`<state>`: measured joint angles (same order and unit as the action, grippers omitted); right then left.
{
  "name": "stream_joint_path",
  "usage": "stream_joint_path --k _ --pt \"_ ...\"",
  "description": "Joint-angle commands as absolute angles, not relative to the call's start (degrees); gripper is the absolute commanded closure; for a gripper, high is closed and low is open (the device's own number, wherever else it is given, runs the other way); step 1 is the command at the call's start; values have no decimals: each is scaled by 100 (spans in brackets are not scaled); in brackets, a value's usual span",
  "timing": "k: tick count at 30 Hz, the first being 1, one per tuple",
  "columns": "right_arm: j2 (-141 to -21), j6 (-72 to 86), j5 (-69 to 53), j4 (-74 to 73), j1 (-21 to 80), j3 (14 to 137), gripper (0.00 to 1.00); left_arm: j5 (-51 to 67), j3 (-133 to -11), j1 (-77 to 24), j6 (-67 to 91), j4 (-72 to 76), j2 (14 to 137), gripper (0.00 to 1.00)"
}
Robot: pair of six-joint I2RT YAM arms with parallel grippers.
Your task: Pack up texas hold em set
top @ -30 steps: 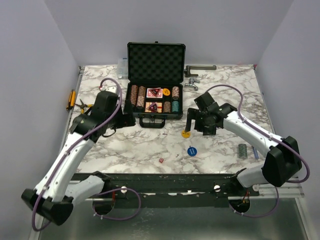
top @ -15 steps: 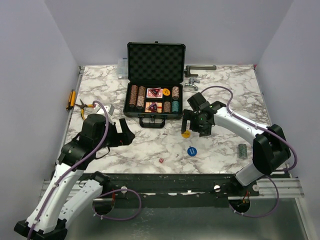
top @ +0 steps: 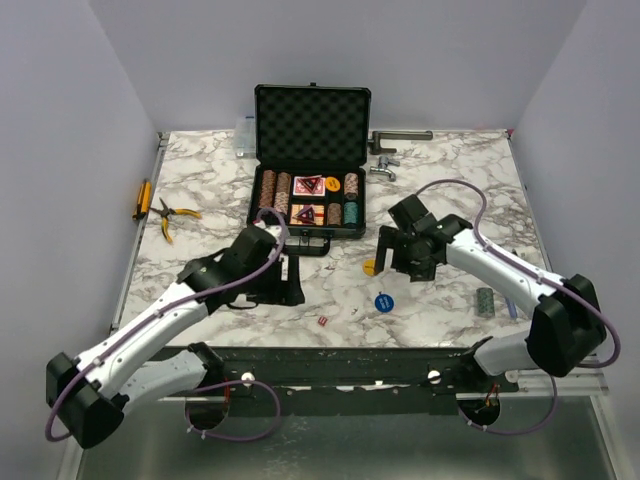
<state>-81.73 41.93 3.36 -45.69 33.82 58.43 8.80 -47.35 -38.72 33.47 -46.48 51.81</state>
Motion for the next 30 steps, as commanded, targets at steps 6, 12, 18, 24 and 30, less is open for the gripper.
stream_joint_path --k 6,12,18,24,30 --pt "-7018 4299 922 -5457 3428 5681 2 263 -5812 -4669 4110 -4484 7288 37" --pt "-6385 4340 1124 -5872 3425 5629 1 -238 -7085 -4739 5059 -5585 8554 37" --pt "-5986 4436 1103 -6086 3425 5529 1 -55 -6724 -4874 6673 -5227 8740 37" --pt "-5703 4465 1046 -6295 3427 5567 1 -275 -6508 -5087 7120 -4996 8842 37" --pt "-5490 4423 1112 -6544 3427 5579 1 -256 -6489 -5183 7635 -5015 8995 37"
